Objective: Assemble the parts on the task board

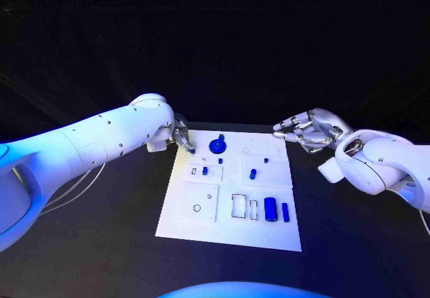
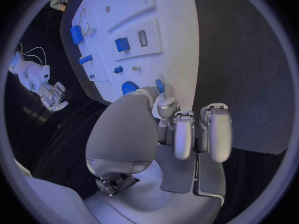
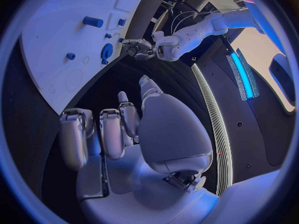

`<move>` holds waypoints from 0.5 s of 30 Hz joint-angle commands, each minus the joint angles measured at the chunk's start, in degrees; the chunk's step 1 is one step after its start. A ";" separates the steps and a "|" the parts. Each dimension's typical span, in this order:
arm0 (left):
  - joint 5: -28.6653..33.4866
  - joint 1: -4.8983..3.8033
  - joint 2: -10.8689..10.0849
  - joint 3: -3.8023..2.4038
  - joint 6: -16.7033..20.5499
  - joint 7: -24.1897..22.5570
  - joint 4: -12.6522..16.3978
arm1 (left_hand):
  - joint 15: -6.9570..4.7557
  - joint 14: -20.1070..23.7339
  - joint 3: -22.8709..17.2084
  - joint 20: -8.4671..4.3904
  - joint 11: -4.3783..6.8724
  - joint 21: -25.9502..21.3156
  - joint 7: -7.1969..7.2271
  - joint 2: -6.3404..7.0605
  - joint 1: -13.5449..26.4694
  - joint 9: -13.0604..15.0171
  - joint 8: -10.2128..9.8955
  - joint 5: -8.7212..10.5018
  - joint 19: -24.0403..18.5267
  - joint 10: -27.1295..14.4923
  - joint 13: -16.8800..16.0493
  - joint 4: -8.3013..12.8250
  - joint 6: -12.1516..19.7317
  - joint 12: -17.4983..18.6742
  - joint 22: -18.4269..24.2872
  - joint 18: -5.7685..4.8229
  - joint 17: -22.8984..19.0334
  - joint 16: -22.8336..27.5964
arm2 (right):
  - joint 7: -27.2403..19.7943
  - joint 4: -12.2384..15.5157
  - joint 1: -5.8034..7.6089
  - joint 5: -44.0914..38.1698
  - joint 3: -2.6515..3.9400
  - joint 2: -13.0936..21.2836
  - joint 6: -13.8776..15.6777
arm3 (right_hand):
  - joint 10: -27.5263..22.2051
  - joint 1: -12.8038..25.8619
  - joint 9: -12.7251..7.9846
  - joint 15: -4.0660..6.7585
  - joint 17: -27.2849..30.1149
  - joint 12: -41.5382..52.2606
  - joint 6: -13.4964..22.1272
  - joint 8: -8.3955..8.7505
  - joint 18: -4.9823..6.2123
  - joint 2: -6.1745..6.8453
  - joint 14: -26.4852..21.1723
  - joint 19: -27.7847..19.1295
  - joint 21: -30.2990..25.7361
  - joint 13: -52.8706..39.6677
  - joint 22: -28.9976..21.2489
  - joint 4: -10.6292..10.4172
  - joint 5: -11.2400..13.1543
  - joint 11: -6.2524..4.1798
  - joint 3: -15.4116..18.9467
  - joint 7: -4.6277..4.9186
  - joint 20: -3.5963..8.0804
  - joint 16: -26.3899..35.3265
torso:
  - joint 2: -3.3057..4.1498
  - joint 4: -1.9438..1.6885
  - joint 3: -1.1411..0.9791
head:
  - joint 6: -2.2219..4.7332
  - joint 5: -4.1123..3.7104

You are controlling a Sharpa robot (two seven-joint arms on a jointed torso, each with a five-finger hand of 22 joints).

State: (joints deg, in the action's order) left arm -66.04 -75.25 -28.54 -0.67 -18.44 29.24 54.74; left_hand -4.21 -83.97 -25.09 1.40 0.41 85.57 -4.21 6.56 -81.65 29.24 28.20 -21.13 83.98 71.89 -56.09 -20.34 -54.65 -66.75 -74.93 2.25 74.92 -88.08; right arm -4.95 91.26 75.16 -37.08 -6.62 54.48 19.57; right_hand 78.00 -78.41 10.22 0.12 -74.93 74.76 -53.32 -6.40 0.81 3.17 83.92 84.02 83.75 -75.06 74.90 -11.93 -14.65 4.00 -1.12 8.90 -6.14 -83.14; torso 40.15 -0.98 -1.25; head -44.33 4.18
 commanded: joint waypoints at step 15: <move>10.47 0.05 -6.47 0.03 7.16 -3.02 9.02 | -0.22 -5.26 -19.05 -0.04 0.62 0.50 0.79 4.68 8.39 3.32 2.16 0.97 2.48 2.78 -1.43 16.13 -1.46 -0.86 -8.92 -0.61 12.47 -0.22 | -0.53 0.04 -0.03 0.26 0.01 0.32 -0.60 | 0.26 0.33 -0.04 0.31 -5.49 0.14 -0.07 0.29 0.84 -0.21 3.61 2.58 -0.05 -1.59 10.48 0.00 -0.31 -0.03 0.20 0.01 0.52 0.06 | -0.39 -0.39 -0.12 | 0.05 0.69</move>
State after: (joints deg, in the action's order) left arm -59.58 -75.20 -34.66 -0.63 -14.65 28.36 62.73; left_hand -4.21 -83.97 -34.36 1.41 1.09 85.87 -3.65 11.25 -73.75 32.45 30.08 -19.90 83.96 74.33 -57.40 -14.19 -55.61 -67.26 -74.92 2.25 74.92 -88.08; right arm -4.97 91.28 75.16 -36.95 -6.63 54.76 19.55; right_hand 78.00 -78.41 10.22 0.12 -74.92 74.76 -53.32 -6.40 0.82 3.17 83.92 84.02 83.75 -75.07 74.95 -11.93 -14.64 4.00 -1.12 8.90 -6.14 -83.14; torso 39.86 -1.27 -1.32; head -44.21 4.72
